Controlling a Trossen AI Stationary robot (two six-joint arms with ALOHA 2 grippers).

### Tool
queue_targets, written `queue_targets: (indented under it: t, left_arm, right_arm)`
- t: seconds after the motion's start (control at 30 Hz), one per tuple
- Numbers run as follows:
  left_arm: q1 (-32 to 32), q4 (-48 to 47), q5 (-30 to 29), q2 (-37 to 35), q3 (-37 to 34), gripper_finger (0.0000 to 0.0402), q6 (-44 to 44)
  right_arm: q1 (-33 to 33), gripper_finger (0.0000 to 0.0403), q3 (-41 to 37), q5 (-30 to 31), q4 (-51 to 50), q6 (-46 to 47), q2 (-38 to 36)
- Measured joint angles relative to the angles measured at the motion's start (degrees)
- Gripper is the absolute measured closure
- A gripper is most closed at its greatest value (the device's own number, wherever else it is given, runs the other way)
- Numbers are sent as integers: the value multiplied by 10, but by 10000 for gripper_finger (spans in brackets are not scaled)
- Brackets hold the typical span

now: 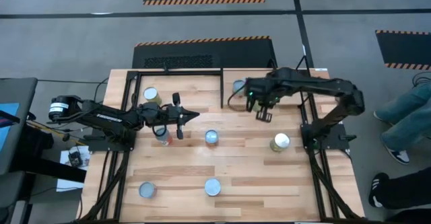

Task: Pick and place cans onto a shelf
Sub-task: Put the large right canned oranges on the shelf

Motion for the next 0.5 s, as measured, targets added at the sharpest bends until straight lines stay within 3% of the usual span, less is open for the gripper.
queue_targets:
  t: [0.17,0.5]
  left_arm:
    - [0,20,0,0,0,401,8]
    - [0,17,0,0,0,401,7]
  right_arm:
    - [-52,399,-49,0,61,-55,-14]
    - [-136,398,-49,0,99,-138,57]
